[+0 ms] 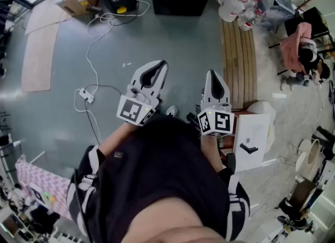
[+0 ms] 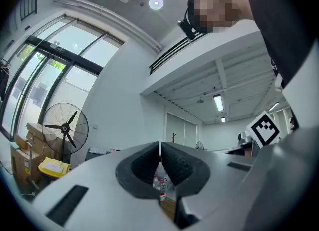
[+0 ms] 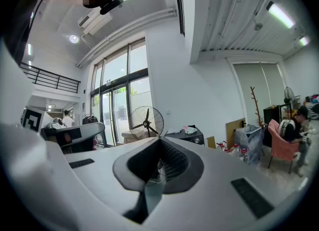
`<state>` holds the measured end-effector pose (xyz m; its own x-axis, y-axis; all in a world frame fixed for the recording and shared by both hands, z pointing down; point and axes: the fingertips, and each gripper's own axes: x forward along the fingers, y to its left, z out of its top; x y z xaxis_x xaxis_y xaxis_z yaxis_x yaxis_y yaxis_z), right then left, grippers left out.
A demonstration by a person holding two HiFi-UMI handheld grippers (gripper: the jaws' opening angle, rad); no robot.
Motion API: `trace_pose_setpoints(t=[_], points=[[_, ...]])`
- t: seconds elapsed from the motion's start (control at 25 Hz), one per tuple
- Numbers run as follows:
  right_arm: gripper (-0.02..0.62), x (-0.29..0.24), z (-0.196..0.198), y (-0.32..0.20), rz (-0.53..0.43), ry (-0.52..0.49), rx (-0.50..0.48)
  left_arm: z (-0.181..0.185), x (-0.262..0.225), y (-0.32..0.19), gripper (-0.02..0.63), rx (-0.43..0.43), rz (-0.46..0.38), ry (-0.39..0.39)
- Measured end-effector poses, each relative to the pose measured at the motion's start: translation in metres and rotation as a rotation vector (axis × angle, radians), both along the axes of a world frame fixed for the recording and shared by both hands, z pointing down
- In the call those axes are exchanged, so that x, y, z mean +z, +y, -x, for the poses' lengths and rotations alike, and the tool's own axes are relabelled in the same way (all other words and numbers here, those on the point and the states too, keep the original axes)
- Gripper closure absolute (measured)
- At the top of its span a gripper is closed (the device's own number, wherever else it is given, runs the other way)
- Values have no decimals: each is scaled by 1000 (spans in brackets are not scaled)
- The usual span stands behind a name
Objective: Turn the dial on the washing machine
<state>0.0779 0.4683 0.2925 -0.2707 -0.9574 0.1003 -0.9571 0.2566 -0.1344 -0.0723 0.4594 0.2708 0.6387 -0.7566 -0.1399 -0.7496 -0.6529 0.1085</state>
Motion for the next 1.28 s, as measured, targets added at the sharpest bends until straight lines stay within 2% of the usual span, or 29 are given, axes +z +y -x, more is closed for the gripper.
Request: trace_pose_setpoints(t=[0.4, 0.64, 0.68, 0.76, 0.96, 1.28], points=[[572, 1, 2, -5, -2, 9, 10, 3, -2, -7, 572, -7, -1, 32], [569, -8, 2, -10, -62, -27, 35, 9, 0, -13, 572, -7, 2, 33], [547, -1, 2, -13, -47, -36, 38, 9, 2, -14, 572, -7, 10, 35], [419, 12, 4, -18, -6, -48, 37, 10, 6, -15, 572, -5, 15, 29], [417, 23, 17, -27, 35, -37, 43, 25, 13, -24, 572, -4, 31, 13], [417, 32, 59, -65, 56, -20, 68, 72, 20, -64, 572, 10, 39, 34]])
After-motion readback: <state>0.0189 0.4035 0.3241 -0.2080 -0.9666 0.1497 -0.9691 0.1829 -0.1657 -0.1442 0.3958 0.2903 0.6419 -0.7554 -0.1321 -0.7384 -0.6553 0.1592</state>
